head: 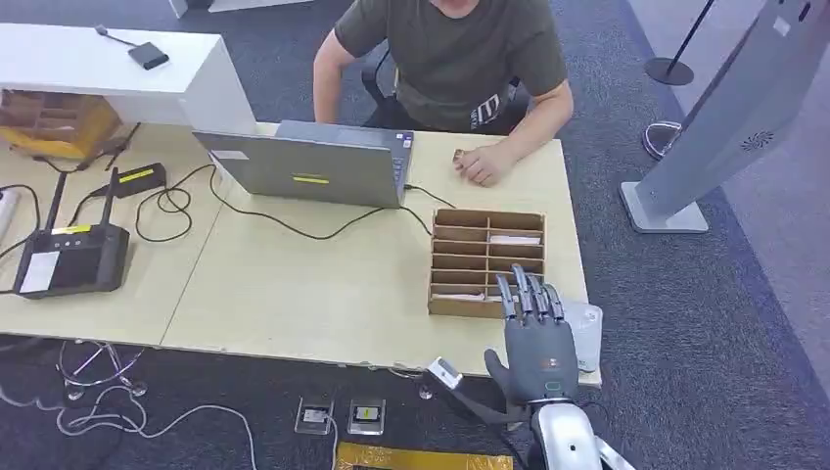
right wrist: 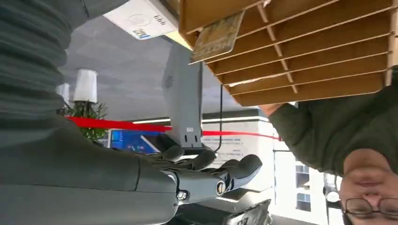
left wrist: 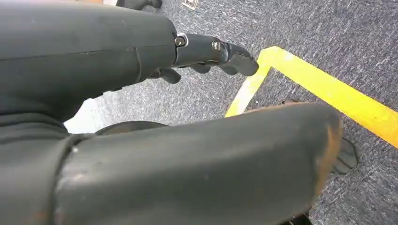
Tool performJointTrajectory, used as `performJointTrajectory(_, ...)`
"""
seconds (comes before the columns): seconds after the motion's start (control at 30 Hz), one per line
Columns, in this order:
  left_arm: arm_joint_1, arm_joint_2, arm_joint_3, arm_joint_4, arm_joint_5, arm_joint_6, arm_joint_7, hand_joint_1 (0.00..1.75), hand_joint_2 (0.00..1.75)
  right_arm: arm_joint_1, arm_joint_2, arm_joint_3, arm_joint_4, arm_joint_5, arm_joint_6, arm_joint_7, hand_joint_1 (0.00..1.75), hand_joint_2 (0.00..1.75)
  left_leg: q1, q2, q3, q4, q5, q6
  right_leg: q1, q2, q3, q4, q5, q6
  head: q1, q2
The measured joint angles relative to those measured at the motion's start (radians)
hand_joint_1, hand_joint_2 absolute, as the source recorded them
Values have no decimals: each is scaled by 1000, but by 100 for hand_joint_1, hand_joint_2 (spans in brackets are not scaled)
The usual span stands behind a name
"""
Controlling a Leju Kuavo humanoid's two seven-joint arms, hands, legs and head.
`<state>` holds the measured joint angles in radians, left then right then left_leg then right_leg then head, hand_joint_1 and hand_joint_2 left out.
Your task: Pass the card to the sensor for recognition and then transmit it.
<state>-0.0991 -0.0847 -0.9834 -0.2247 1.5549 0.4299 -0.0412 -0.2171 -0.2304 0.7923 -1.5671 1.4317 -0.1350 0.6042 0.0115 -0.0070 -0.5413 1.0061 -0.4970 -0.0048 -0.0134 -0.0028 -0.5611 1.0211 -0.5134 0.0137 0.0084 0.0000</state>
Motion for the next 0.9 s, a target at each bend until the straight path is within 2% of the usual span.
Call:
performJointTrajectory(0.23, 0, 2, 0, 0, -8, -11, 0, 0, 0, -58, 20, 9, 24, -98, 54, -11, 0, 175, 0, 0, 0, 0, 0, 0, 0, 0, 0, 0, 0, 0, 0, 0)
performJointTrajectory(0.4, 0, 6, 0, 0, -13, -10, 0, 0, 0, -84, 21, 14, 37, -120, 64, -9, 0, 175, 0, 0, 0, 0, 0, 0, 0, 0, 0, 0, 0, 0, 0, 0)
performJointTrajectory(0.53, 0, 9, -2, 0, -40, 61, -48, 0, 0, -100, 21, 19, 46, -172, 75, 2, 0, 175, 0, 0, 0, 0, 0, 0, 0, 0, 0, 0, 0, 0, 0, 0)
performJointTrajectory(0.63, -1, 22, -7, 0, -56, 87, -71, 0, 0, -106, 20, 26, 52, -214, 75, 11, 0, 175, 0, 0, 0, 0, 0, 0, 0, 0, 0, 0, 0, 0, 0, 0)
performJointTrajectory(0.73, -1, 36, -8, 0, -63, 103, -102, 0, 0, -112, 18, 29, 57, -248, 75, 22, 0, 175, 0, 0, 0, 0, 0, 0, 0, 0, 0, 0, 0, 0, 0, 0)
performJointTrajectory(0.9, -2, 52, -15, 0, -73, 103, -108, 0, 0, -122, 12, 39, 70, -280, 70, 33, 0, 175, 0, 0, 0, 0, 0, 0, 0, 0, 0, 0, 0, 0, 0, 0)
